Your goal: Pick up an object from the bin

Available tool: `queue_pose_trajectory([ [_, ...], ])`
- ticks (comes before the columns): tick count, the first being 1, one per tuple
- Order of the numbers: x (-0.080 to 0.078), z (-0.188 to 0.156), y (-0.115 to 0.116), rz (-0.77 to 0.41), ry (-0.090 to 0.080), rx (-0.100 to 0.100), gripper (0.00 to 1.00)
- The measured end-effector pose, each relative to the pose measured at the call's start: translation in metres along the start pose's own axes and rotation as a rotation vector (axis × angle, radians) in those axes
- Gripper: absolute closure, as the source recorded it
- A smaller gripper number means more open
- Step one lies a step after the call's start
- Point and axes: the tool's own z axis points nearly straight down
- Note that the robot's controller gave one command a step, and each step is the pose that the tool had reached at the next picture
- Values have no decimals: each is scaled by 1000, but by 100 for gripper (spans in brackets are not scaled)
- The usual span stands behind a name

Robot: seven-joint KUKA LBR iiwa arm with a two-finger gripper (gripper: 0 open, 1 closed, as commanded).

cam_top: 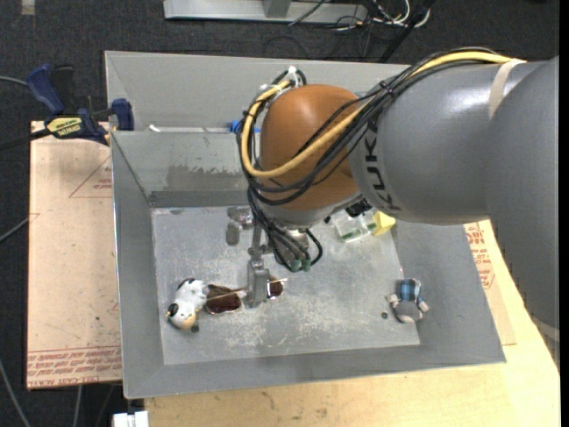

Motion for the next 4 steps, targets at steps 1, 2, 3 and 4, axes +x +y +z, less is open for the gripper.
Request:
queue_pose_trajectory([
  [1,10,16,24,-274,5,-1,0],
  [2,17,65,12,-176,4,0,0],
  [3,10,89,45,-493,1,-1,0],
  [4,29,103,7,-72,2,-2,100],
])
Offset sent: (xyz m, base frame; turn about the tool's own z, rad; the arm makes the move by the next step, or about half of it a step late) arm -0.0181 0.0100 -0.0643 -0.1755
